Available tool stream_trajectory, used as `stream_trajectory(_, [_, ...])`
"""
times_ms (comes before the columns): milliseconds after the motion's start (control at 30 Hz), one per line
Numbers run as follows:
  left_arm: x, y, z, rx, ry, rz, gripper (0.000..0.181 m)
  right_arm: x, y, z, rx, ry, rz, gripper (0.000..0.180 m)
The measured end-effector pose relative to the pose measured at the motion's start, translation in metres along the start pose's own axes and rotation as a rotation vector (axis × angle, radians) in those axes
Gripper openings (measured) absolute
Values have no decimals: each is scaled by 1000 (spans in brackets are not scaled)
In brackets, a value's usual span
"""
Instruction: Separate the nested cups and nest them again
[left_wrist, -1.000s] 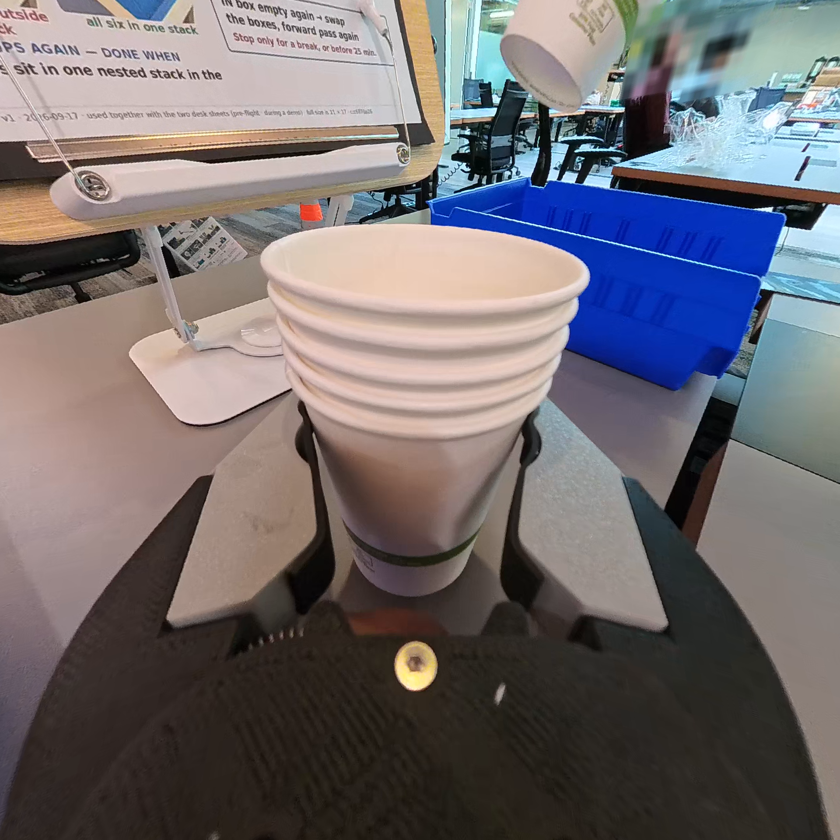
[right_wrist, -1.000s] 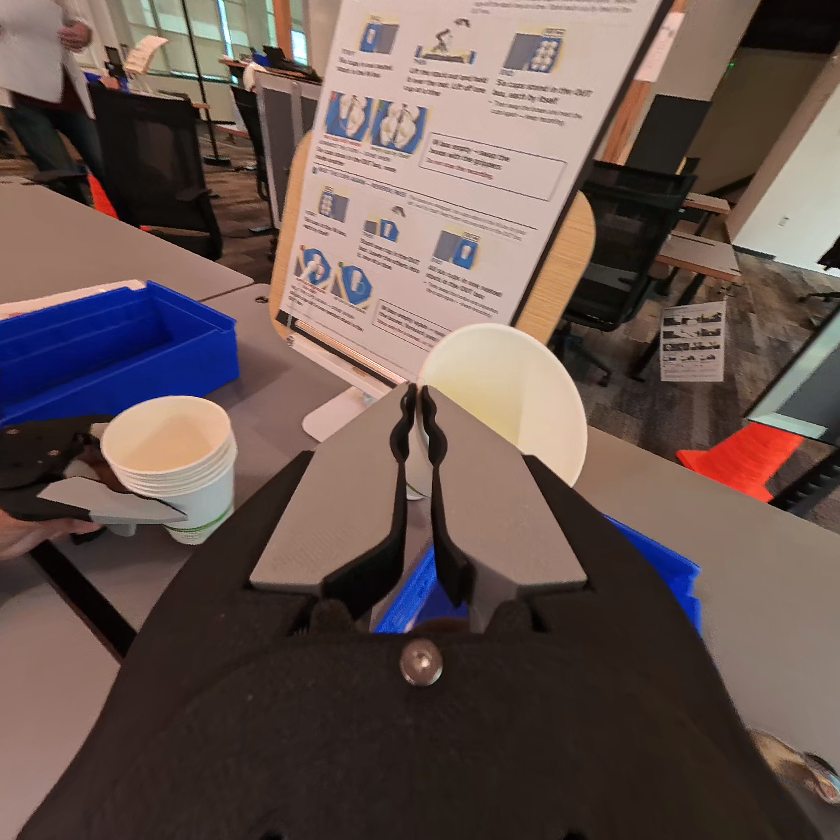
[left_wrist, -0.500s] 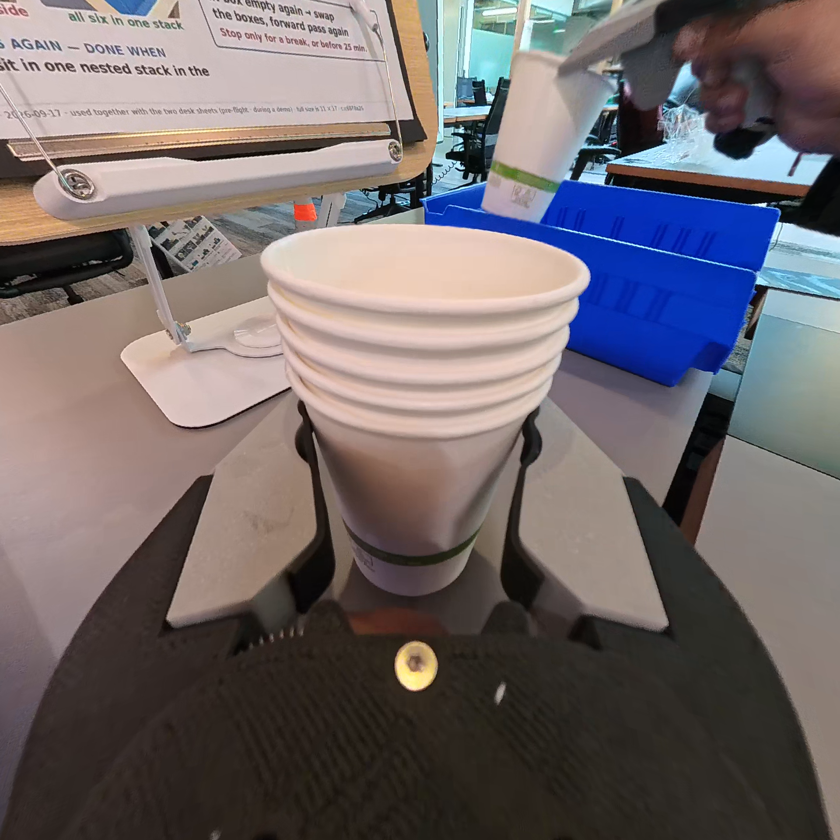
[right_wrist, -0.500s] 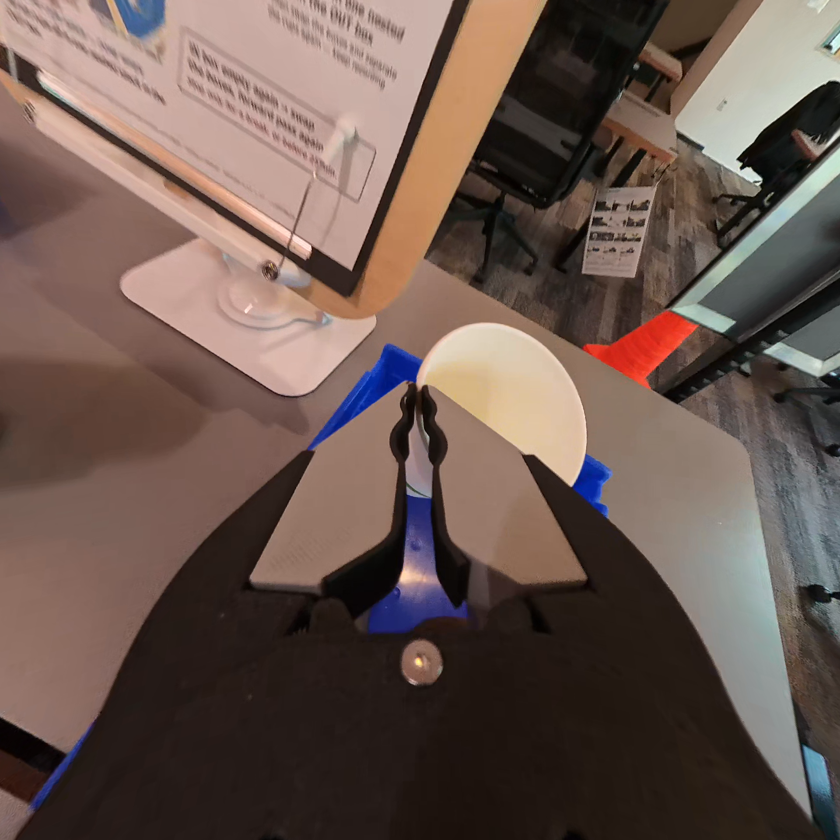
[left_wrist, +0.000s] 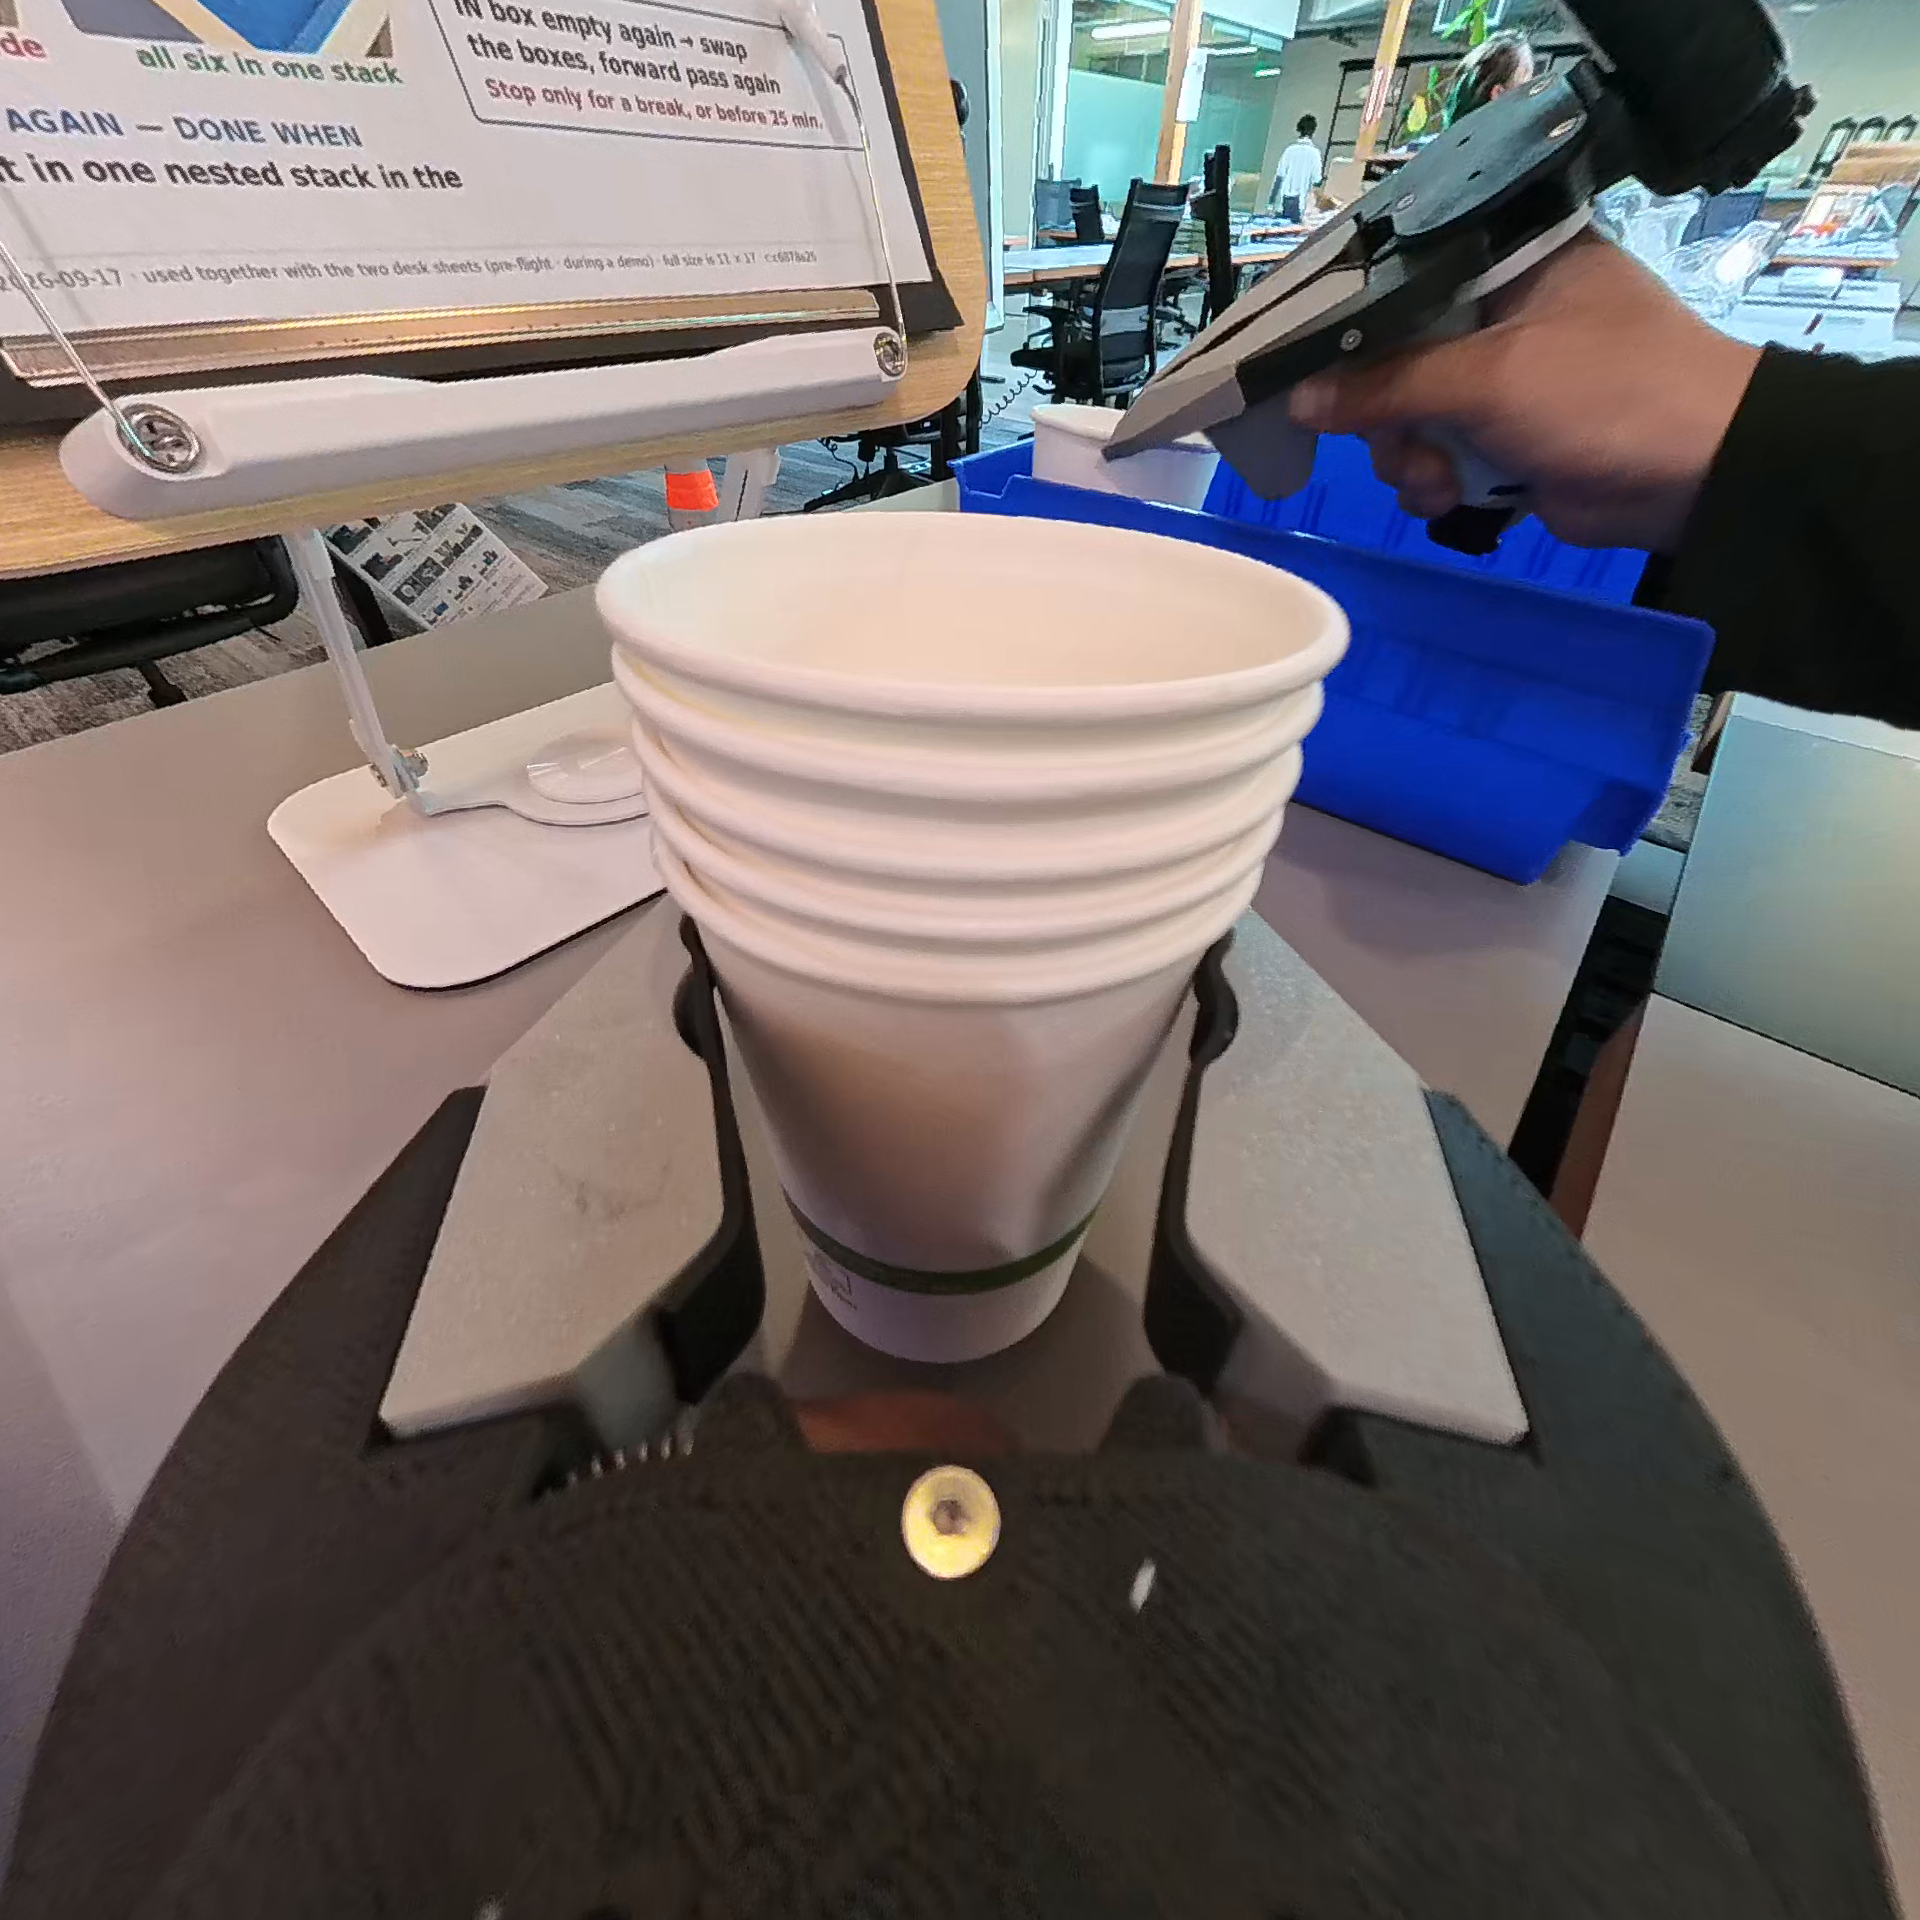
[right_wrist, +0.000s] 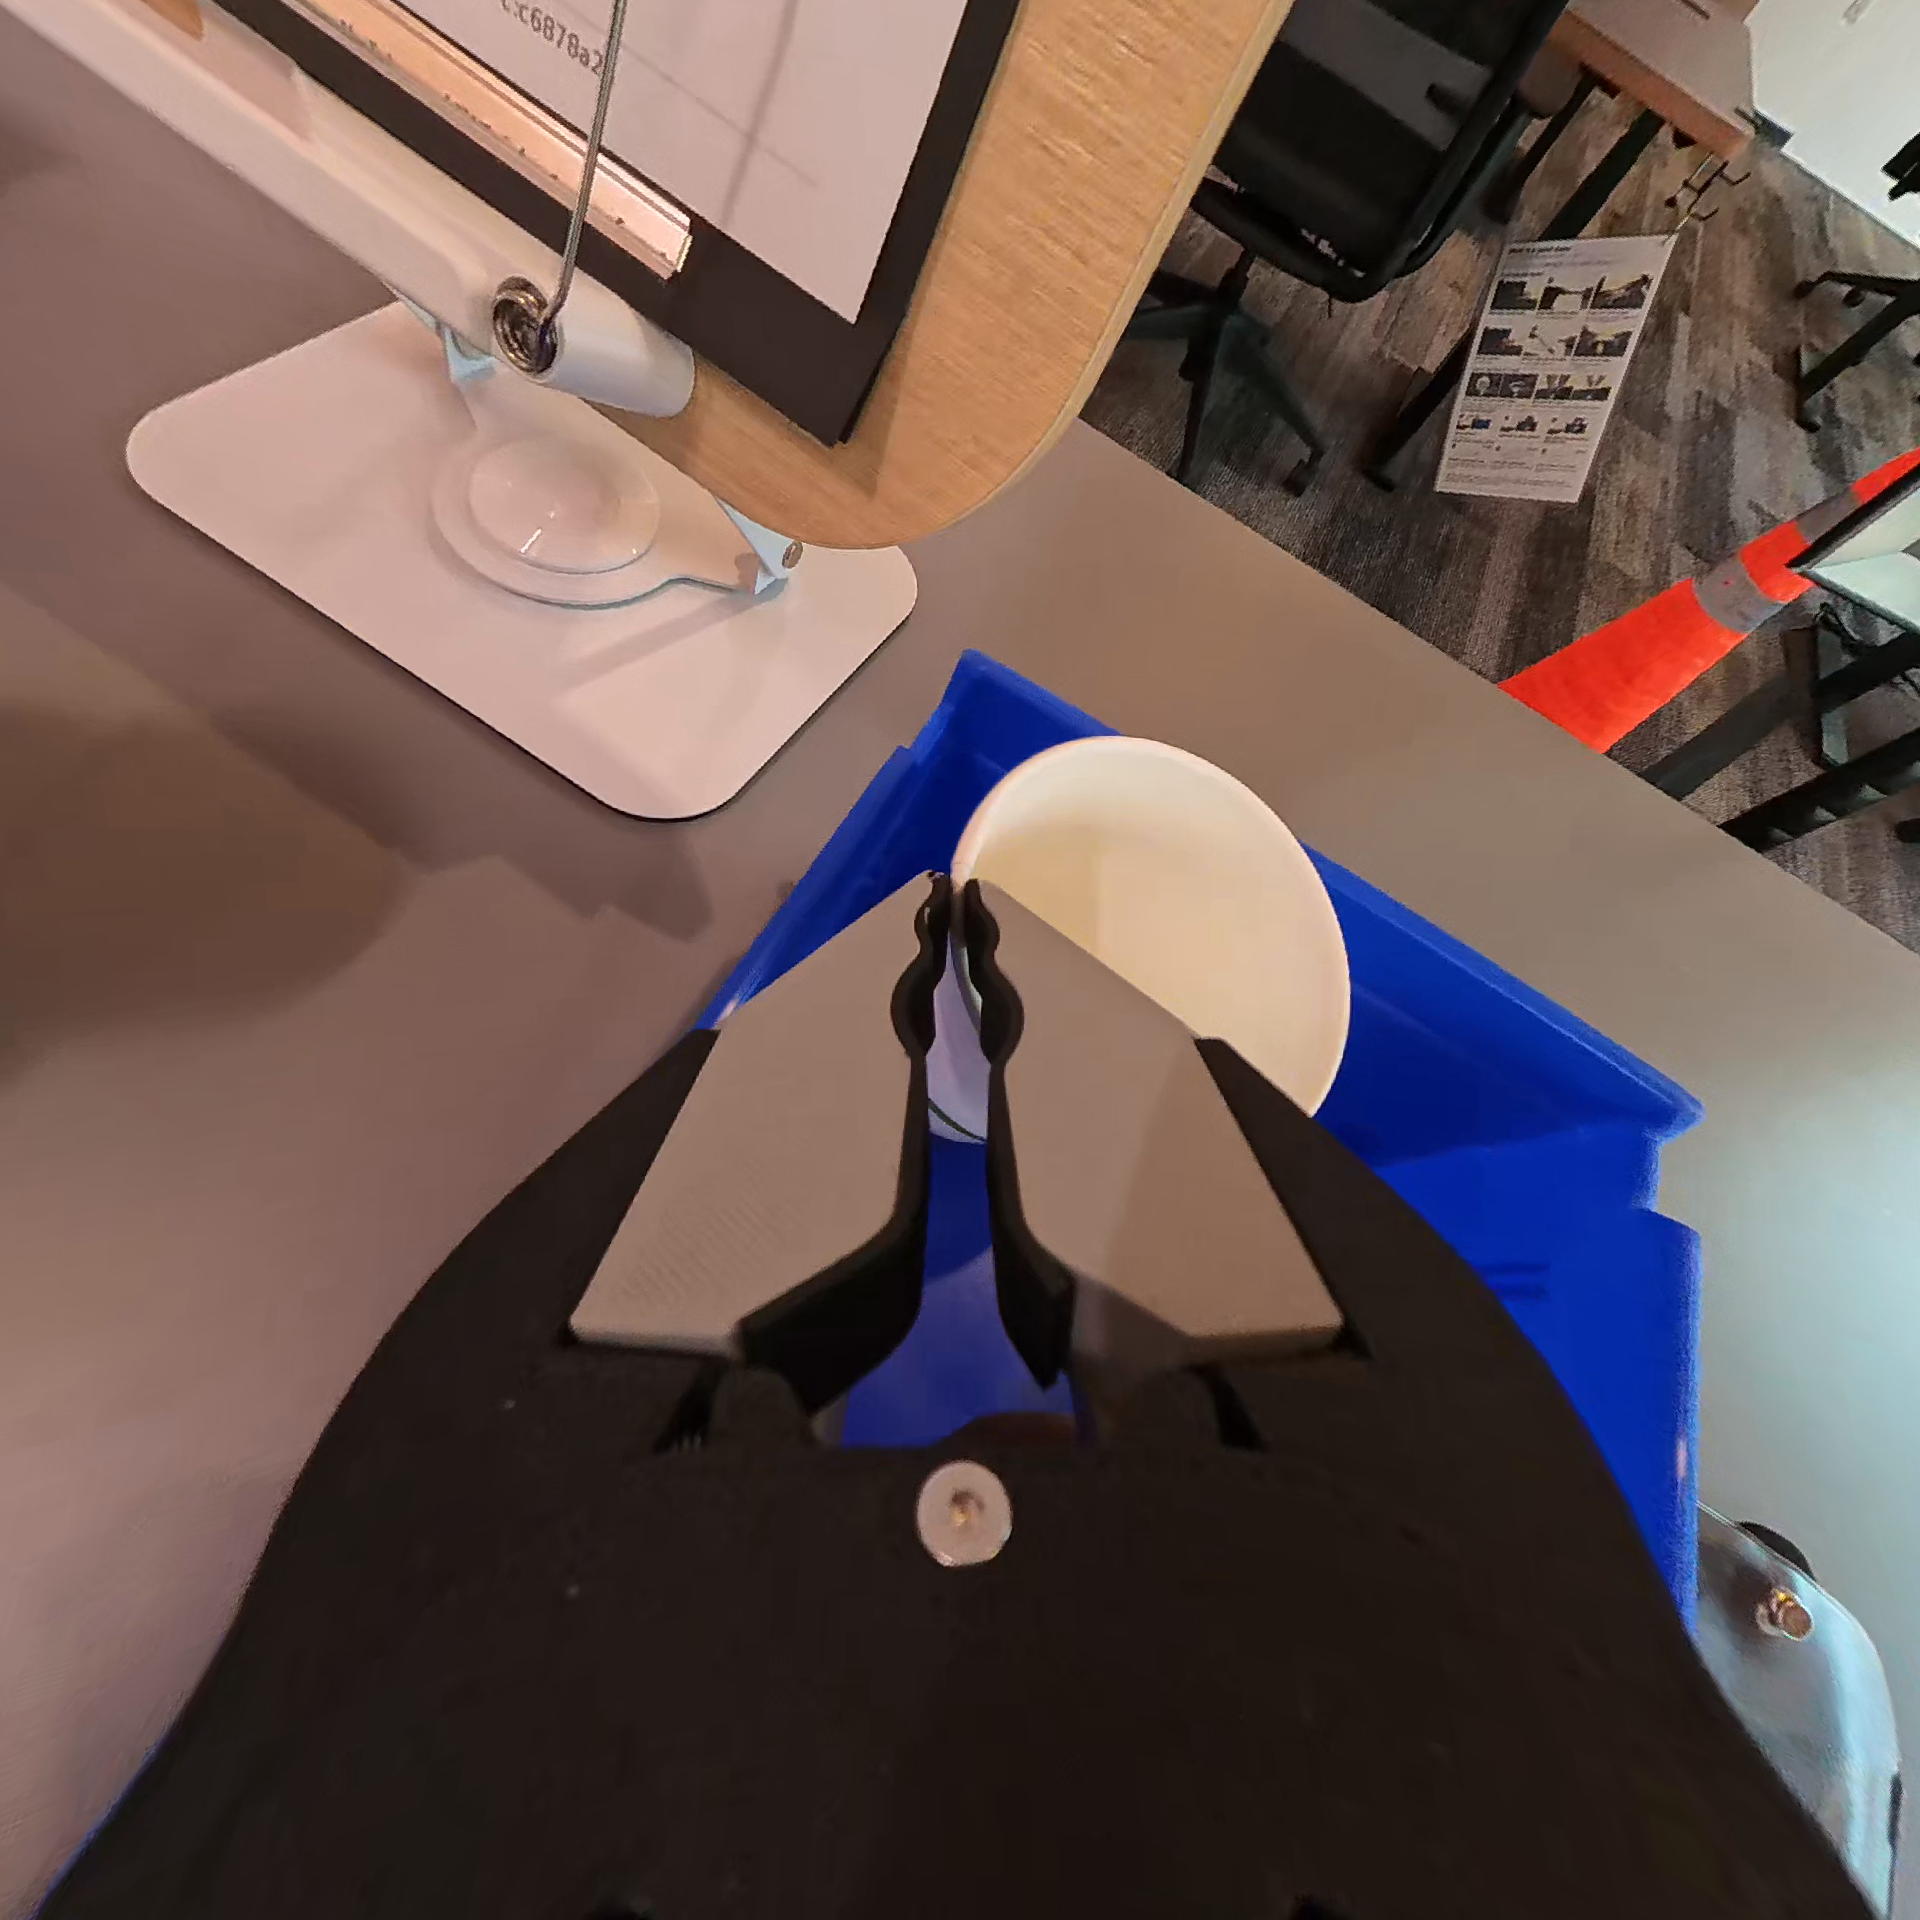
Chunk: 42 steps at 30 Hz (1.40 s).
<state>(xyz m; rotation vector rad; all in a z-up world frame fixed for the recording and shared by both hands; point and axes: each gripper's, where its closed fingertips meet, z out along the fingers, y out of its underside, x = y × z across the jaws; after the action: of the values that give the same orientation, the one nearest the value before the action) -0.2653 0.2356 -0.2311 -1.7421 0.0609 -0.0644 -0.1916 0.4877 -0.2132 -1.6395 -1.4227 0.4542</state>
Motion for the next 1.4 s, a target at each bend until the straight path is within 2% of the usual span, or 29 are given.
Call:
stream_trajectory(333, [0,0,0,0,-1,-4,92,-7,2,0,-23,-23,-1,1])
stream_trajectory(400, [0,-1,-1,3,-4,-5,92,-6,1,-1,-19,-9,6,13])
stream_trajectory(500, [0,-2,-1,7,-4,0,91,-6,-3,-5,3,-15,19,15])
stream_trajectory(700, [2,-3,0,9,2,3,91,-14,-45,-41,171,-32,52,15])
stream_trajectory(833, [3,-3,0,9,3,6,92,-60,-80,-72,271,-164,3,16])
stream_trajectory(933, [3,-3,-1,10,4,7,91,-120,-99,-94,317,-330,-89,13])
stream_trajectory(1100, [3,-3,-1,9,5,9,91,-224,-98,-119,262,-636,-253,12])
stream_trajectory(1233, [3,-4,-2,14,4,11,91,-260,-91,-116,228,-652,-366,14])
stream_trajectory(1400, [5,-5,-1,15,11,11,91,-279,-86,-110,190,-687,-377,14])
